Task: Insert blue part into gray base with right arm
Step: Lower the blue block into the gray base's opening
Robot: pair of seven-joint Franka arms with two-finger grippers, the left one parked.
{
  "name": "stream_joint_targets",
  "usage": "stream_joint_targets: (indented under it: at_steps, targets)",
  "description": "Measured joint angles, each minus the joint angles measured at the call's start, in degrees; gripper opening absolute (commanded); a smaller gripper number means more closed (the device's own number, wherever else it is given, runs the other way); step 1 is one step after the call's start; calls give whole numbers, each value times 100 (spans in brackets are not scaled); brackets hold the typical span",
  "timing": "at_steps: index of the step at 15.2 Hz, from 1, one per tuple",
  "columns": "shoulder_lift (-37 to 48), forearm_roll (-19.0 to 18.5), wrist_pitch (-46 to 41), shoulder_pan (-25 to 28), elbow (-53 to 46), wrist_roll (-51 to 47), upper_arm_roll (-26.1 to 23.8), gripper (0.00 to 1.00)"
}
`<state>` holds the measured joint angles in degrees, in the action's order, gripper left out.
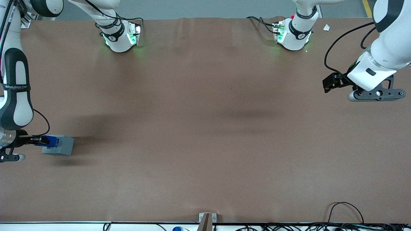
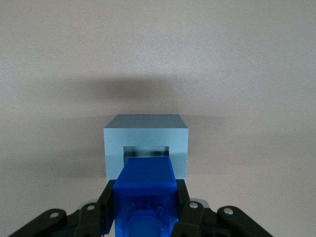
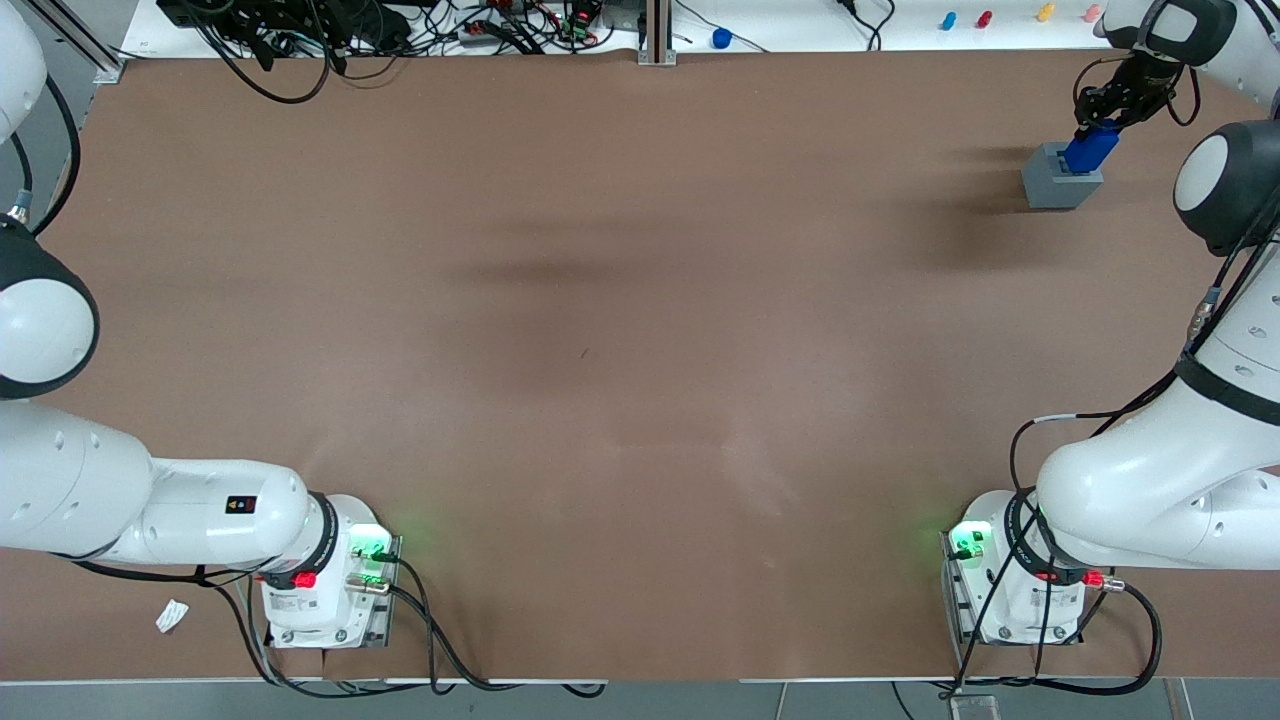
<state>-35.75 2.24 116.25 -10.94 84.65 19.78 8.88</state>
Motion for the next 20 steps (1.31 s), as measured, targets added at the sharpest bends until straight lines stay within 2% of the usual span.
stream_joint_targets:
  at_steps: [20]
  targets:
    - [-115, 1, 227, 1, -36, -149, -37, 1]
